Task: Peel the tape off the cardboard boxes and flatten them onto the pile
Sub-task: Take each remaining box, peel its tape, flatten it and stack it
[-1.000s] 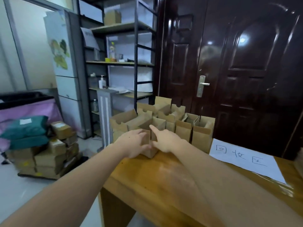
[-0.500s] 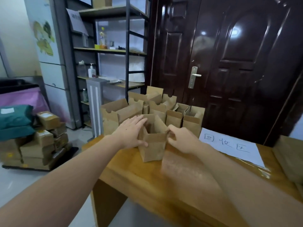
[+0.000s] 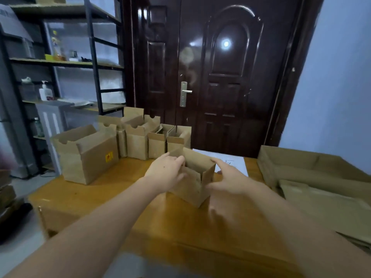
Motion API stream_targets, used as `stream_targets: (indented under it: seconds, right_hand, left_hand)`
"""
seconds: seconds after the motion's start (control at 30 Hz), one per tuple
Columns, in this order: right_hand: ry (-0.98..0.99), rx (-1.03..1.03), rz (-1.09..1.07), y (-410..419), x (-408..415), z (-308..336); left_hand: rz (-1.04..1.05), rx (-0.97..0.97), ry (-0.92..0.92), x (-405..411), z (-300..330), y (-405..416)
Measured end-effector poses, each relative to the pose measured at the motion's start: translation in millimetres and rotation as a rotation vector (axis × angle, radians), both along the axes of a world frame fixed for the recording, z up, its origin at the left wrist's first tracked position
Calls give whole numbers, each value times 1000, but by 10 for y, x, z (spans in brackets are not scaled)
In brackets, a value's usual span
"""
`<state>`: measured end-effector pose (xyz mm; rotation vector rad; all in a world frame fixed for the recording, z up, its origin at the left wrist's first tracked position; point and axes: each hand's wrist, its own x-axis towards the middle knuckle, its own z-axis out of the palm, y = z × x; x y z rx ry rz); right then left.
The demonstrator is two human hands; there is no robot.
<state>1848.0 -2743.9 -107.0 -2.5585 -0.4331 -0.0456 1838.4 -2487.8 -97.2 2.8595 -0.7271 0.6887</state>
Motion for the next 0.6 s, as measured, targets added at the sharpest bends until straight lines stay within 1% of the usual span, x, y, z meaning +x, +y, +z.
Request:
stream_targets:
  seconds: [0.1, 0.2, 0.27, 0.37, 0.43, 0.53, 0.6]
  right_hand:
    - [33, 176, -47, -258, -146, -88]
    - [-45, 242, -70, -427, -237, -207]
    - [-77, 311, -110, -516, -270, -262]
    - [-71, 353, -176, -667, -274, -315]
    - [-51, 327, -196, -745, -269, -324]
    - [-3, 341, -207, -825, -271, -312]
    - [27, 383, -209, -857, -266, -323]
  left_hand:
    - [-5, -60, 15, -77, -64, -398]
    - [-35, -33, 41, -103, -130, -711]
    - [-89, -52, 46, -91, -179, -825]
    - [-175, -71, 80, -39, -205, -827]
    - [-196, -82, 42, 25, -191, -730]
    - [-139, -131, -34, 99, -165, -530]
    - [-54, -205, 43, 125, -191, -426]
